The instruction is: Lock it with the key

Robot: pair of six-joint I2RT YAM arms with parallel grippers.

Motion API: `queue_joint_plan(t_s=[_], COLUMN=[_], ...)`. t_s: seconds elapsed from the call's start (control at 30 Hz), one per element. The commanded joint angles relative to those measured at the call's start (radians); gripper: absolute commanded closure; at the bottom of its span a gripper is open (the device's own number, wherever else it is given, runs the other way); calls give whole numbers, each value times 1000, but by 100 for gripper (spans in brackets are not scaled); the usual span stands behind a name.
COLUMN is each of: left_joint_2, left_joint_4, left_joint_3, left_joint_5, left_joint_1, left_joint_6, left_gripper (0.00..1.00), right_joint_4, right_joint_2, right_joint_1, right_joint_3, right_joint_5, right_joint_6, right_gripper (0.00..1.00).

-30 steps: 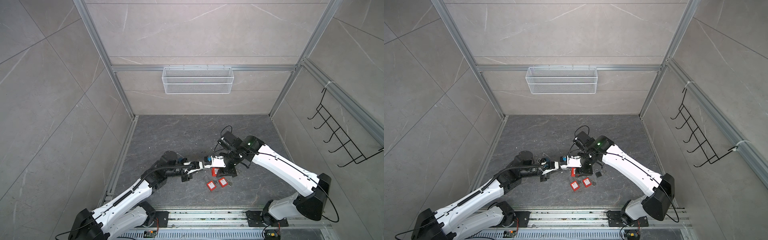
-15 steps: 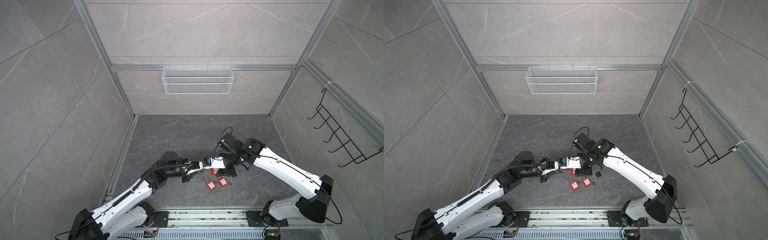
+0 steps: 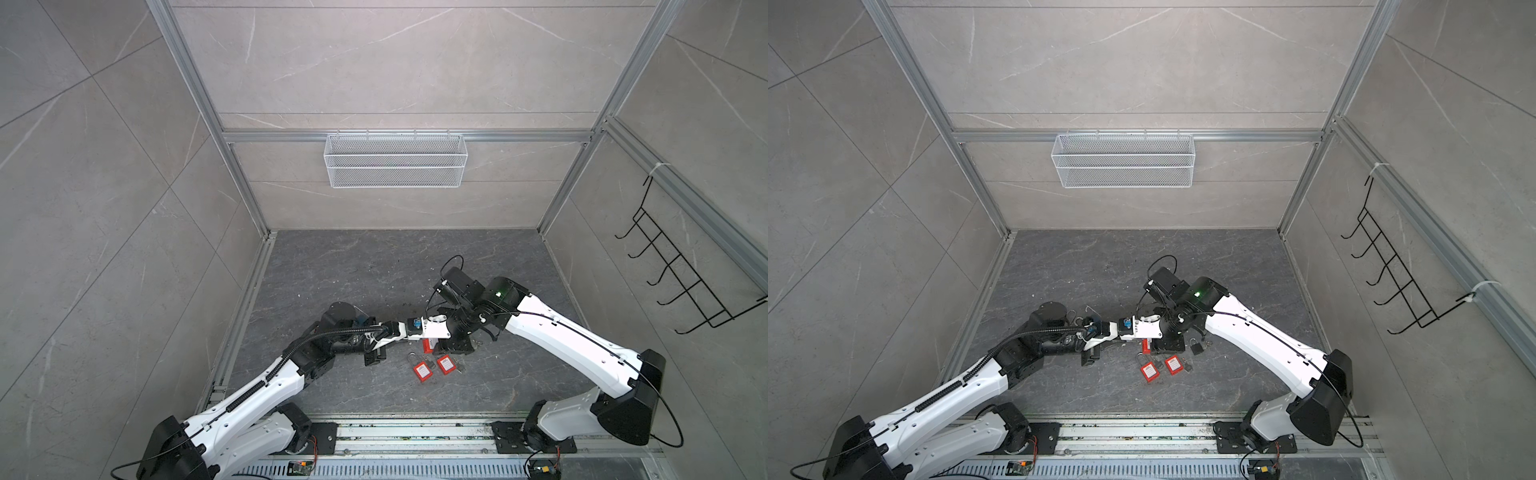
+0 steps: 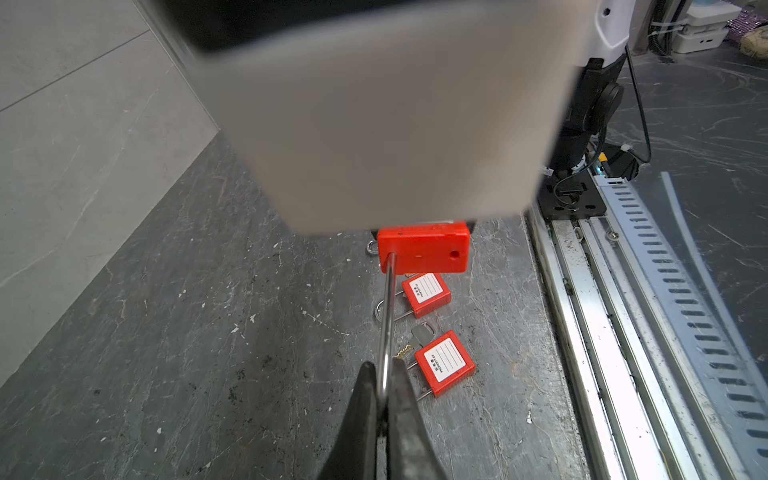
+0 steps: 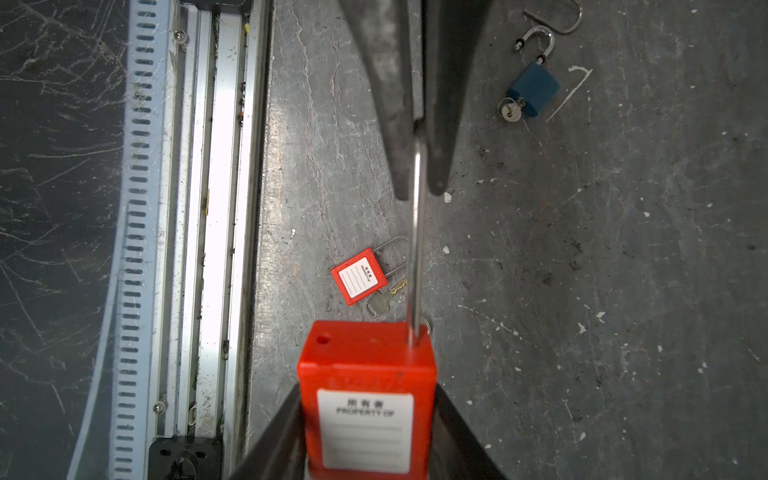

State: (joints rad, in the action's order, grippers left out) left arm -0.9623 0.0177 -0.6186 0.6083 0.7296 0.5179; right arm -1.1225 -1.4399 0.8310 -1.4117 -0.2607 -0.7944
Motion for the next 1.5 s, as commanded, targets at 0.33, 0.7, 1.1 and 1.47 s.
queue_joint_plan(t_s=[0.33,0.7,1.1,1.47], left_joint_2=[13,21,15,-38], left_joint_4=[-165,-183,-196,-210], left_joint_3=[24,26,27,12], left_joint_5=[122,162,197,256], left_joint_1=[16,17,16,16], left_joint_6=[-140,-147,-163,-226], left_gripper=[100,100,100,100], right_joint_4=[21,-92,-106,-29], right_joint_2=[78,36,50,78], right_joint_1=[-3,-3,-3,11], right_joint_3=[21,-5,-9,22], right_joint_5=[83,-2,-51,-68], right_joint_6=[1,20,17,32], right_gripper=[34,50,77,93])
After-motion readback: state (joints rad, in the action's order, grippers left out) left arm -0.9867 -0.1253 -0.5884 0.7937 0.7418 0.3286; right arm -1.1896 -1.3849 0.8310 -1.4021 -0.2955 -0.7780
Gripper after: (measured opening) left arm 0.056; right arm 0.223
